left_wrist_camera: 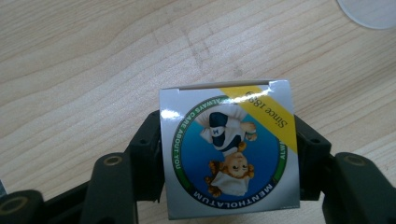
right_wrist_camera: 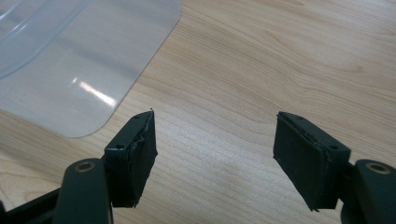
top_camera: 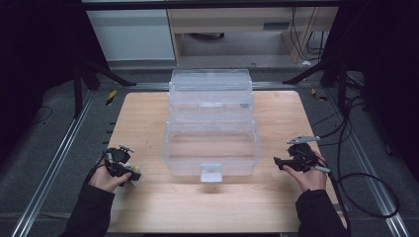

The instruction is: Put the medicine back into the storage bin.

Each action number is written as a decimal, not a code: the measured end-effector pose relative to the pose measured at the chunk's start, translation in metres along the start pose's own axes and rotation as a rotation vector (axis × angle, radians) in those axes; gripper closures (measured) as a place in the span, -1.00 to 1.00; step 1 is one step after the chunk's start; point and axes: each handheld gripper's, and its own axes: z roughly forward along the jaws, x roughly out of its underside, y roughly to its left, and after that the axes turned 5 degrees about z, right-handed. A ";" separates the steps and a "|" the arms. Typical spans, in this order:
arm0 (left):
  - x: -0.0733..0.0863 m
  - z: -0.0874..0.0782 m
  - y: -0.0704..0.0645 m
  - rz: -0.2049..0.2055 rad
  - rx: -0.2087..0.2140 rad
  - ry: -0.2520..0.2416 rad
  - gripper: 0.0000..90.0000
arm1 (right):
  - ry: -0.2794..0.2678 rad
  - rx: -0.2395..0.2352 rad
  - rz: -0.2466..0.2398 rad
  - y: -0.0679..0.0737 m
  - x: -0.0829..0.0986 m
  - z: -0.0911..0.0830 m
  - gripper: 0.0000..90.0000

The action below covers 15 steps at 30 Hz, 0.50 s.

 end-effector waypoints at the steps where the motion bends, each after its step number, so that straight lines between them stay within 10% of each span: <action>1: 0.000 0.000 0.000 0.000 -0.001 0.001 -0.07 | -0.001 0.000 -0.001 0.000 0.000 0.001 -0.33; 15: -0.004 -0.038 -0.006 0.011 0.018 -0.109 -0.02 | 0.002 0.005 0.002 -0.002 0.001 0.002 -0.34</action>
